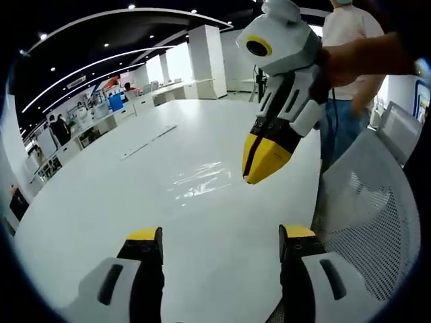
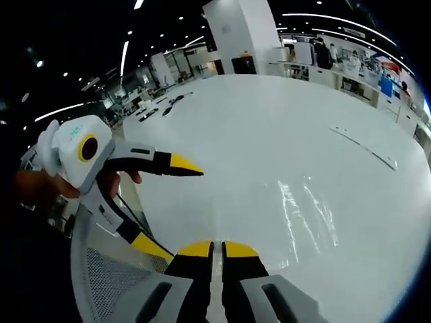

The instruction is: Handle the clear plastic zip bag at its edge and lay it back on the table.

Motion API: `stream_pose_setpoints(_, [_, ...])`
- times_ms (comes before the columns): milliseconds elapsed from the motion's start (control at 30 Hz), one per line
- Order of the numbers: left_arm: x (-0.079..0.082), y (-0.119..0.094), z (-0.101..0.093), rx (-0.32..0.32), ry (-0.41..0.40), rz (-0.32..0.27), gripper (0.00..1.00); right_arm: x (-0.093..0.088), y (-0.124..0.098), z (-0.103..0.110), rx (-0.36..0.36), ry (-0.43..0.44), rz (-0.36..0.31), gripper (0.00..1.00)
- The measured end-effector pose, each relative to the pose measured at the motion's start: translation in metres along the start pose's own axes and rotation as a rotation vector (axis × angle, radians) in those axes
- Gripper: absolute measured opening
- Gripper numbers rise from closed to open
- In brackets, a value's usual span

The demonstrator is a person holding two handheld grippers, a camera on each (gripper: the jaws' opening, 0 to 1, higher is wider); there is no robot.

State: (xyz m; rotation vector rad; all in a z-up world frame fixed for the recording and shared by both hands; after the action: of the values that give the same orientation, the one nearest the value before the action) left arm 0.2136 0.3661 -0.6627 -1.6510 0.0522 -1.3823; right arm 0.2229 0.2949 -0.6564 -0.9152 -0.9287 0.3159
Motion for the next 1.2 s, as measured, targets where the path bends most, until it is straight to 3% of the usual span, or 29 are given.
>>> stream_pose_setpoints(400, [0.006,0.002,0.000,0.001,0.101,-0.002,0.64,-0.013,-0.004,0.002,0.001,-0.018,0.040,0.00])
stream_pose_setpoints(533, [0.005,0.007,-0.003,-0.024,0.128,0.016,0.61,-0.013,-0.005,0.011,0.027,-0.047,0.049,0.00])
stream_pose_setpoints(600, [0.006,0.008,-0.007,-0.045,0.160,0.026,0.57,-0.013,-0.005,0.012,0.022,-0.064,0.062,0.00])
stream_pose_setpoints(733, [0.005,0.013,-0.011,-0.090,0.141,0.041,0.48,-0.010,-0.004,0.015,0.033,-0.067,0.055,0.00])
stream_pose_setpoints(1000, [0.000,0.016,-0.015,-0.113,0.230,0.067,0.27,-0.011,-0.003,0.021,0.017,-0.142,0.091,0.00])
stream_pose_setpoints(1200, [0.002,0.016,-0.016,-0.116,0.246,0.060,0.17,-0.008,-0.006,0.026,0.028,-0.151,0.088,0.00])
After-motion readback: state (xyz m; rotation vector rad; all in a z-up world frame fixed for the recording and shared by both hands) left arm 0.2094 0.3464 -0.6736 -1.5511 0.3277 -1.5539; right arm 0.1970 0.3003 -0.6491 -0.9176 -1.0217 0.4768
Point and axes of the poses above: the point that each gripper's makers call its tool centre point, and the gripper's own axes: y roughly forward along the fingers, z roughly to its left, x roughly out of its top, the point moved 2 cm from there along -y, roughly backward along the fingers, and after that the axes turned 6 degrees about z, right-handed, at the moved point
